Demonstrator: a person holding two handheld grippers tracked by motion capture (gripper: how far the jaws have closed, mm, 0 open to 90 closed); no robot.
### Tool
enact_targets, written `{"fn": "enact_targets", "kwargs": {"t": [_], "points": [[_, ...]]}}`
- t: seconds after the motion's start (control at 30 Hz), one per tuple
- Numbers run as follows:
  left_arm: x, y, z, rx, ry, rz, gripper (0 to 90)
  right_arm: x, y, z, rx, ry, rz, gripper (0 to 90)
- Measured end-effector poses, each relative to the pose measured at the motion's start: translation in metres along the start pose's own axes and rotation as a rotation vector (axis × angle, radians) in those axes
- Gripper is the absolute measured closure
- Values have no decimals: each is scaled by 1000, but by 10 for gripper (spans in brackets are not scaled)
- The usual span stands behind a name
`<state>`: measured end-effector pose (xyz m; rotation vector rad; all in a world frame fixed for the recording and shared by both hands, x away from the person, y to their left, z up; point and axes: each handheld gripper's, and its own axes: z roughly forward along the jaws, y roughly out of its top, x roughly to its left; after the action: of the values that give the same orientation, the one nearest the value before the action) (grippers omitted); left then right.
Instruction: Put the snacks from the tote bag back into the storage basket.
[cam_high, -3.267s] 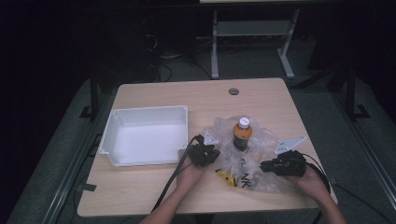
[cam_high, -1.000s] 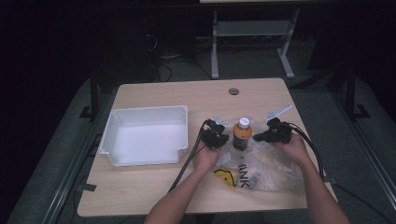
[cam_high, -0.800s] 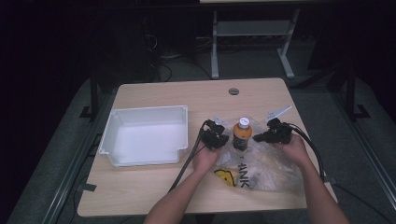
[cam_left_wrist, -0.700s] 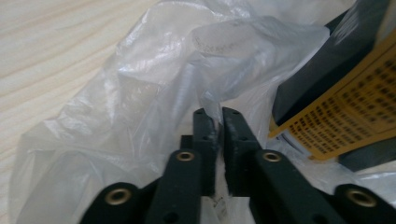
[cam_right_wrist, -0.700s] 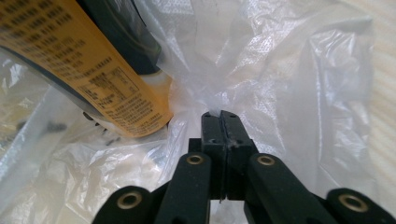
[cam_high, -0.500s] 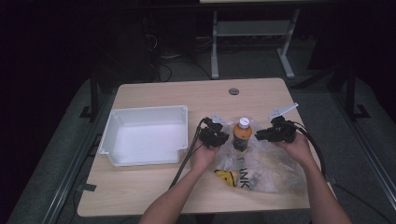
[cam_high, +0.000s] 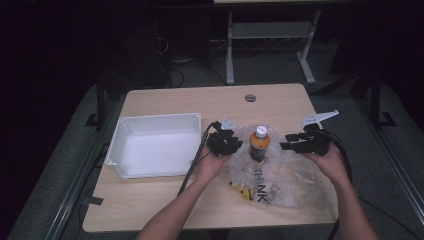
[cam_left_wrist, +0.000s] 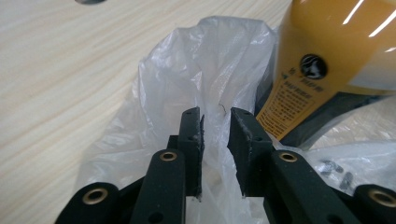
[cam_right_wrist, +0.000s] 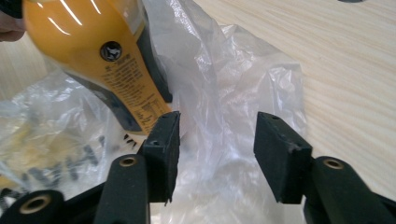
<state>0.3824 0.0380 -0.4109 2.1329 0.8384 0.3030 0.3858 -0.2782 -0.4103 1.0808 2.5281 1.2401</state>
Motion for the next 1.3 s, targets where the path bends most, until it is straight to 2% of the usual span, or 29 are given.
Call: {"fn": "enact_targets", "kwargs": {"t": [0.2,0.23,0.43,0.57,0.8,0.83,0.87,0.93,1.03,1.13,1.3], "points": [[3,3,-10,-2,-23,26,699,8,-3,-12,-32,-13,-19,459],[3,3,-12,-2,-23,41,699,9,-4,-15,-40,-6,-12,454],[5,8,-25,13,-66,106,659,17,-15,-27,-77,-3,-4,417],[7,10,-32,18,-112,140,616,21,-22,-34,-100,-3,3,401],[7,14,-42,26,-161,196,547,29,-32,-40,-108,-14,-3,364],[7,14,-42,26,-161,196,536,29,-32,-40,-108,-14,-3,364],[6,16,-43,28,-186,200,521,31,-35,-42,-116,-20,-5,345],[7,18,-45,34,-201,215,505,33,-40,-43,-125,-23,7,324],[8,20,-46,23,-214,211,474,35,-45,-44,-132,-31,19,315],[11,27,-50,27,-239,228,431,36,-52,-49,-134,-58,22,312],[11,39,-52,26,-268,247,377,34,-57,-60,-159,-63,40,295]]}}
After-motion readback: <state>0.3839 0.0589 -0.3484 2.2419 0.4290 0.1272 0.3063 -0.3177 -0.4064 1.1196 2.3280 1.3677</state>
